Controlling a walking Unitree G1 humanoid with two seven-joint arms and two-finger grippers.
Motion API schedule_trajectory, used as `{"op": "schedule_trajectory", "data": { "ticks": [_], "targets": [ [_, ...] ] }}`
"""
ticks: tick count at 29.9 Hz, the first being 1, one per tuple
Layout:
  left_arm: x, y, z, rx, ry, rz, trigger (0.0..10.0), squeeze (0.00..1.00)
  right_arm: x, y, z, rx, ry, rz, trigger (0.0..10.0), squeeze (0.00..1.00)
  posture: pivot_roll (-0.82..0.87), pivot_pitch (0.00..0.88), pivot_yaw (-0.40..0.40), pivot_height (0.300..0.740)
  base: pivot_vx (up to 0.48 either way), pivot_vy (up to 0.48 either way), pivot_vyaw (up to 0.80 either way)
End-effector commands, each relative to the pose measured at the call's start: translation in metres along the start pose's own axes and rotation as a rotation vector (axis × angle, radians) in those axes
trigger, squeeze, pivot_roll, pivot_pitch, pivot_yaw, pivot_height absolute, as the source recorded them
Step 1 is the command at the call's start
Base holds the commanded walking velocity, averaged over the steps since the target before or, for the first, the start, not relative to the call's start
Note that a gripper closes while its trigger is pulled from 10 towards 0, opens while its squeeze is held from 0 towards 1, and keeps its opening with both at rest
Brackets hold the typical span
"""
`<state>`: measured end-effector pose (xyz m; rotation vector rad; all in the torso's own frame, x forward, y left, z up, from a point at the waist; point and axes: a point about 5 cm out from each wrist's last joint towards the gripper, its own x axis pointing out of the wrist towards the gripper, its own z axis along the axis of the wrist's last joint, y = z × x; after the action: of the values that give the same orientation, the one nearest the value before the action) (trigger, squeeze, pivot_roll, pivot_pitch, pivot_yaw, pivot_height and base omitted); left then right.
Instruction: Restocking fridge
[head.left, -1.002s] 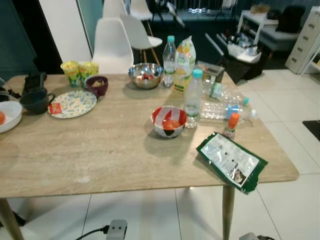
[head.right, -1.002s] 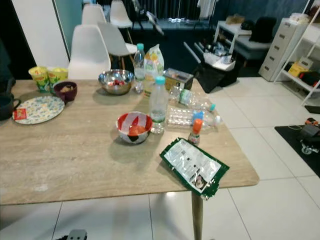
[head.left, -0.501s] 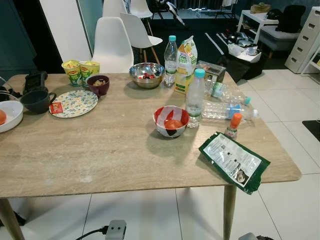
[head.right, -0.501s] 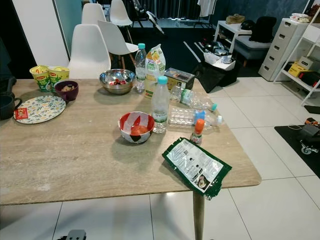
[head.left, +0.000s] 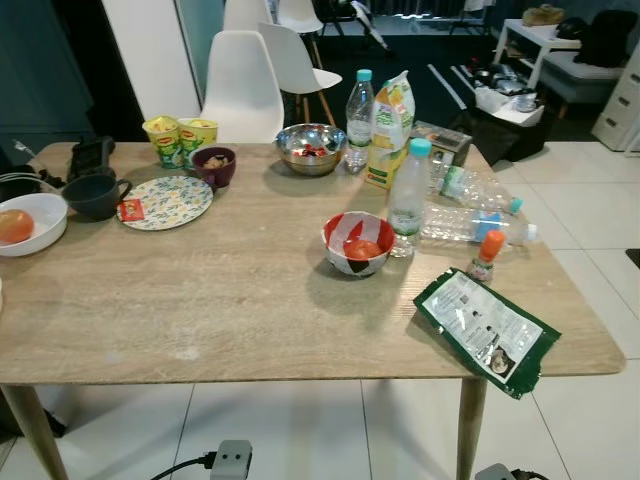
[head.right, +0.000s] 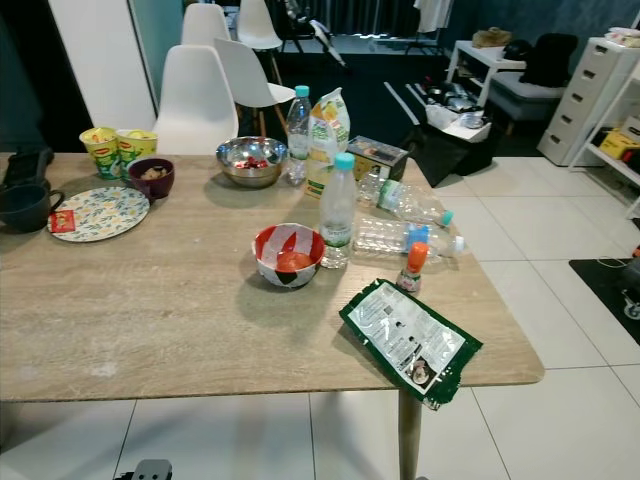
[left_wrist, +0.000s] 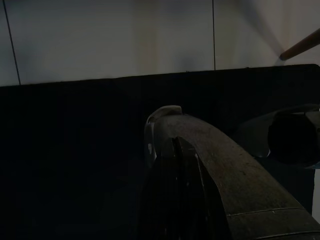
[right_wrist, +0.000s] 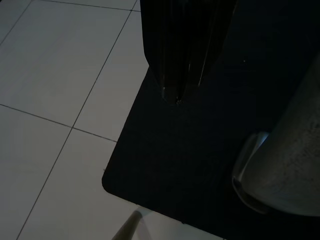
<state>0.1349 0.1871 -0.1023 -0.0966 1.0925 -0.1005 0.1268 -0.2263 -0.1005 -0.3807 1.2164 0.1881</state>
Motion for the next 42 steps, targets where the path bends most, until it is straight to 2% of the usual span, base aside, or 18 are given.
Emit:
{"op": "schedule_trajectory", "data": {
  "ticks": [1,12,25,42],
  "targets": [
    [-0.0013,0.0007,-0.0089,0.005,0.039,0.002,10.0,0.00,-0.0001,-0.0012,-0.0002,0.007,0.000,-0.011,10.0,0.00,0.05,0.000,-0.049,0.740,0.000,0.000,0.00],
    [-0.0014,0.0012,-0.0092,0.020,0.042,0.008,10.0,0.00,-0.0001,-0.0008,-0.0017,0.003,0.013,-0.007,10.0,0.00,0.05,0.000,-0.049,0.740,0.000,0.000,-0.65],
    [-0.0014,0.0012,-0.0092,0.035,0.042,0.008,10.0,0.00,-0.0001,-0.0011,-0.0015,-0.020,0.014,-0.013,10.0,0.00,0.05,0.000,-0.052,0.740,0.000,0.000,0.00],
    [-0.0013,0.0010,-0.0089,0.029,0.042,0.010,10.0,0.00,-0.0002,-0.0024,-0.0031,-0.013,0.034,-0.025,10.0,0.00,0.05,0.000,-0.052,0.740,0.000,0.000,-0.70]
  ]
}}
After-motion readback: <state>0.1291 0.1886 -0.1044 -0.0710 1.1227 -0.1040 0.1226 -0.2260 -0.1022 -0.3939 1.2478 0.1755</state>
